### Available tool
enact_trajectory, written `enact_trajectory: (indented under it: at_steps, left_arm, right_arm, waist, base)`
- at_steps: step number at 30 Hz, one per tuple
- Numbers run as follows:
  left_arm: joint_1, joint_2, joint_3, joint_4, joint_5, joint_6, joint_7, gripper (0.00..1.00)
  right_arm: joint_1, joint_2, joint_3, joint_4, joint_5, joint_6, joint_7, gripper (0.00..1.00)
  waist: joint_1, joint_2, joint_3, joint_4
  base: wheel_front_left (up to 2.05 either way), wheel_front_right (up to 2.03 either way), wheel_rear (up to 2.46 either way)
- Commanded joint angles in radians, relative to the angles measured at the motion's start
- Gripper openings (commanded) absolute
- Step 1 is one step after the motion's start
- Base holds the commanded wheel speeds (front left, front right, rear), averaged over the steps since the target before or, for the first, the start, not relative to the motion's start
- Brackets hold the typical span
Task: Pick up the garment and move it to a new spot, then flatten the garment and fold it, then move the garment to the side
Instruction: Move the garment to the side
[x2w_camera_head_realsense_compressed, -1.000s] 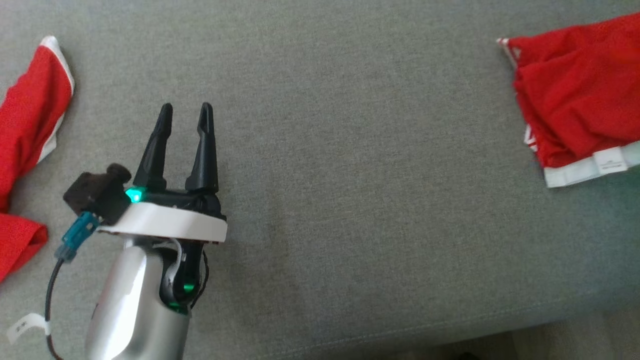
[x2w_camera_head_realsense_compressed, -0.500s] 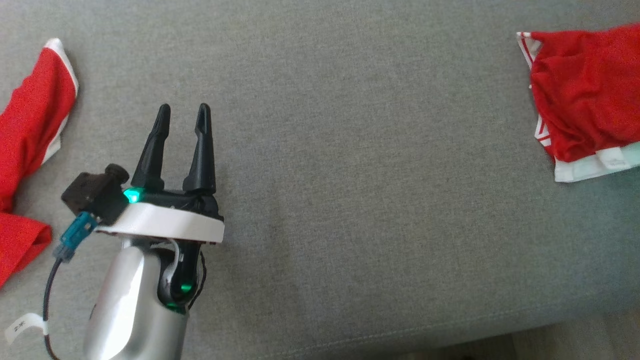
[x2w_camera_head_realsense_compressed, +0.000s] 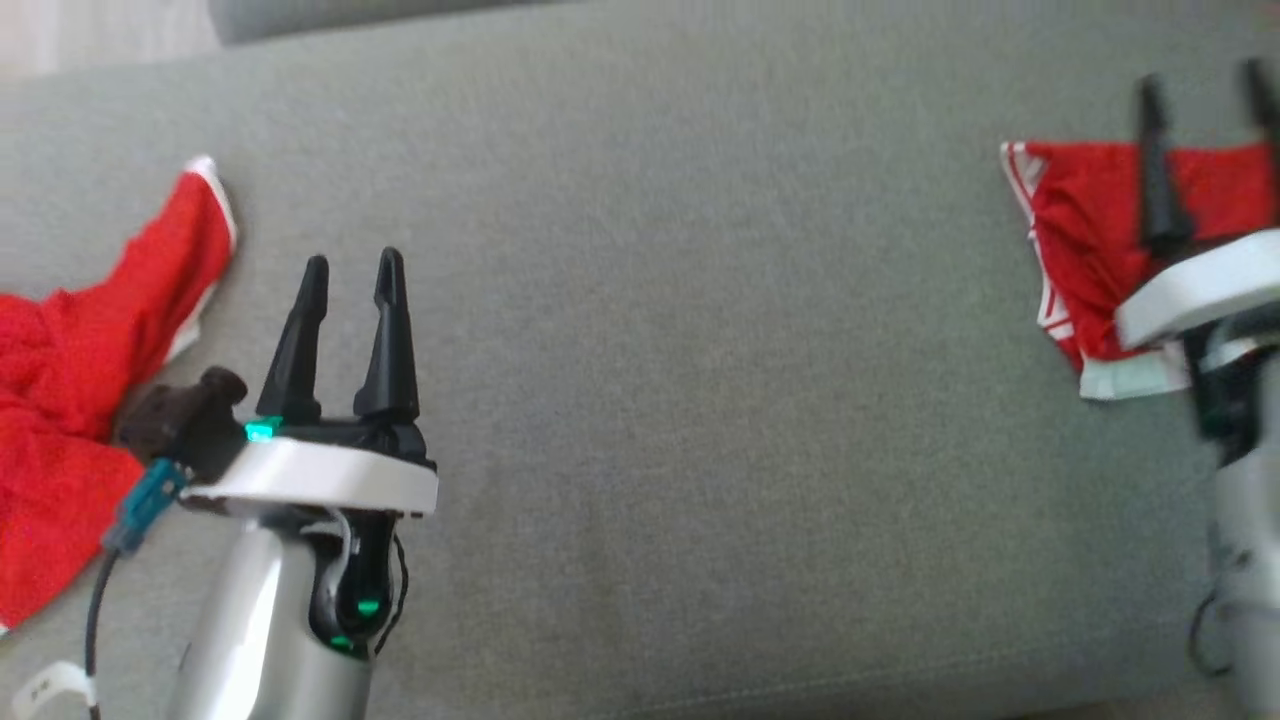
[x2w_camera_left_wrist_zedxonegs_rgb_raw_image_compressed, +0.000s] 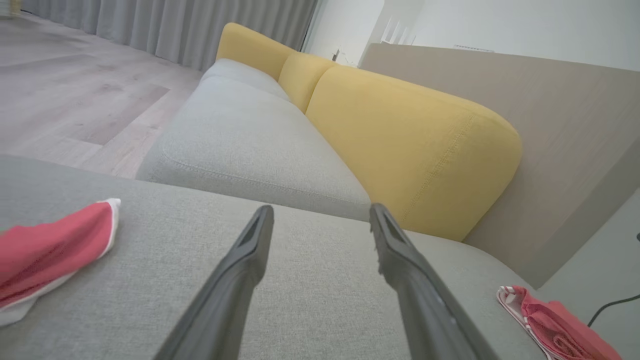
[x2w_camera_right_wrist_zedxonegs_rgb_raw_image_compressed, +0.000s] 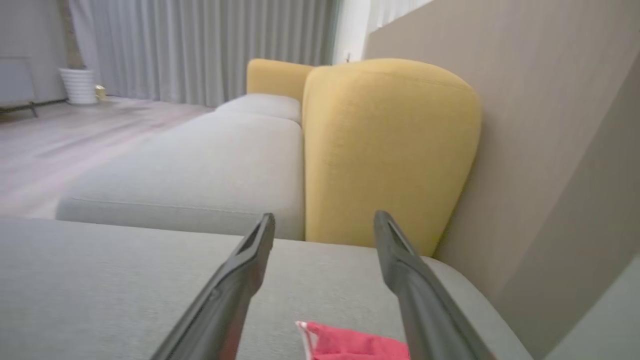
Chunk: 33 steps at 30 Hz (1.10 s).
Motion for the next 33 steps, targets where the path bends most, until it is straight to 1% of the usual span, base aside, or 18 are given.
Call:
enact_trajectory:
  at_steps: [1, 5, 9, 10, 11, 12, 14, 18, 20, 25, 33]
  left_arm:
    - [-0.002, 0.011, 0.025, -0.037, -0.007, 0.010, -0.011, 1.00]
    - [0.026, 0.011, 0.009, -0.041, -0.003, 0.021, -0.011, 1.00]
    - [0.066, 0.011, -0.002, -0.032, 0.026, 0.029, -0.011, 1.00]
    - [0.079, 0.011, -0.009, -0.023, 0.057, 0.029, -0.011, 1.00]
    - [0.079, 0.011, -0.009, -0.023, 0.057, 0.029, -0.011, 1.00]
    - [0.093, 0.011, -0.012, -0.015, 0.073, 0.030, -0.011, 1.00]
    - [0.120, 0.011, -0.014, -0.004, 0.067, 0.036, -0.011, 1.00]
    - [0.158, 0.011, -0.021, 0.000, 0.062, 0.045, -0.011, 1.00]
    - [0.173, 0.011, -0.026, -0.005, 0.056, 0.049, -0.011, 1.00]
    - [0.197, 0.011, -0.033, -0.017, 0.048, 0.054, -0.011, 1.00]
    - [0.202, 0.011, -0.020, -0.030, 0.042, 0.063, -0.011, 1.00]
  right_arm:
    - [0.029, 0.012, 0.036, -0.054, 0.018, -0.001, -0.025, 1.00]
    - [0.095, 0.045, 0.074, -0.100, 0.035, -0.001, -0.062, 1.00]
    - [0.173, 0.098, 0.075, -0.129, 0.040, -0.001, -0.090, 1.00]
    - [0.195, 0.117, 0.069, -0.130, 0.041, -0.001, -0.094, 1.00]
    - [0.195, 0.117, 0.069, -0.130, 0.041, -0.001, -0.094, 1.00]
    - [0.215, 0.136, 0.064, -0.130, 0.042, -0.001, -0.098, 1.00]
    - [0.254, 0.168, 0.055, -0.127, 0.041, -0.001, -0.110, 1.00]
    - [0.327, 0.202, 0.054, -0.117, 0.011, -0.001, -0.143, 1.00]
    - [0.357, 0.208, 0.065, -0.115, -0.036, -0.001, -0.160, 1.00]
    - [0.405, 0.221, 0.043, -0.114, -0.024, -0.001, -0.180, 1.00]
    - [0.416, 0.223, 0.061, -0.116, 0.018, -0.001, -0.182, 1.00]
  waist:
    - [0.0000, 0.0000, -0.061, 0.023]
    - [0.0000, 0.0000, -0.110, 0.047]
    - [0.0000, 0.0000, -0.154, 0.069]
    - [0.0000, 0.0000, -0.164, 0.073]
    - [0.0000, 0.0000, -0.164, 0.073]
    - [0.0000, 0.0000, -0.173, 0.076]
    - [0.0000, 0.0000, -0.188, 0.081]
    - [0.0000, 0.0000, -0.213, 0.093]
    - [0.0000, 0.0000, -0.219, 0.097]
    - [0.0000, 0.0000, -0.226, 0.099]
    - [0.0000, 0.0000, -0.226, 0.089]
  base:
    - [0.00, 0.00, 0.00]
    - [0.00, 0.00, 0.00]
    - [0.00, 0.00, 0.00]
    - [0.00, 0.00, 0.00]
    - [0.00, 0.00, 0.00]
    - [0.00, 0.00, 0.00]
    - [0.00, 0.00, 0.00]
    - [0.00, 0.00, 0.00]
    - [0.00, 0.00, 0.00]
    - [0.00, 0.00, 0.00]
    - [0.00, 0.00, 0.00]
